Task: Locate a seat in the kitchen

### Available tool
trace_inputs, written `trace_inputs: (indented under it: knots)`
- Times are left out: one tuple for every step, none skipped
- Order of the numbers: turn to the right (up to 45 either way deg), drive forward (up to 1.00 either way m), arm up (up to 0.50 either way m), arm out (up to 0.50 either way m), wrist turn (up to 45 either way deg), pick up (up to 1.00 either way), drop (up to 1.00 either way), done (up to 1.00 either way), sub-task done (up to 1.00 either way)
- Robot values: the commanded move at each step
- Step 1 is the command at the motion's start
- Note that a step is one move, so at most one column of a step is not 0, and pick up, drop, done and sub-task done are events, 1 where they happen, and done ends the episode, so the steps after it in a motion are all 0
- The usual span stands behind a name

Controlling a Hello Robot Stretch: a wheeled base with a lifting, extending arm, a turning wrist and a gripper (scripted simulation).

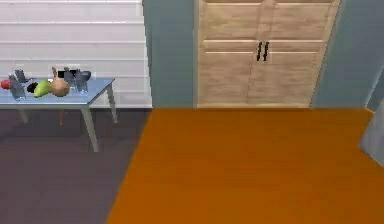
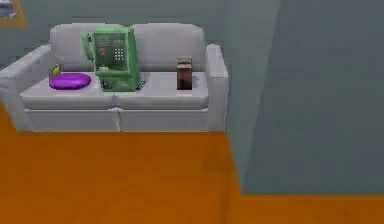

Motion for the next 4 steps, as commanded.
trace_inputs:
  knots:
    - [-12.0,0.00,0.00,0.00,0.0,0.00,0.00,0.00,0.00]
    - [0.0,1.00,0.00,0.00,0.0,0.00,0.00,0.00,0.00]
    - [0.0,1.00,0.00,0.00,0.0,0.00,0.00,0.00,0.00]
    - [0.0,0.45,0.00,0.00,0.0,0.00,0.00,0.00,0.00]
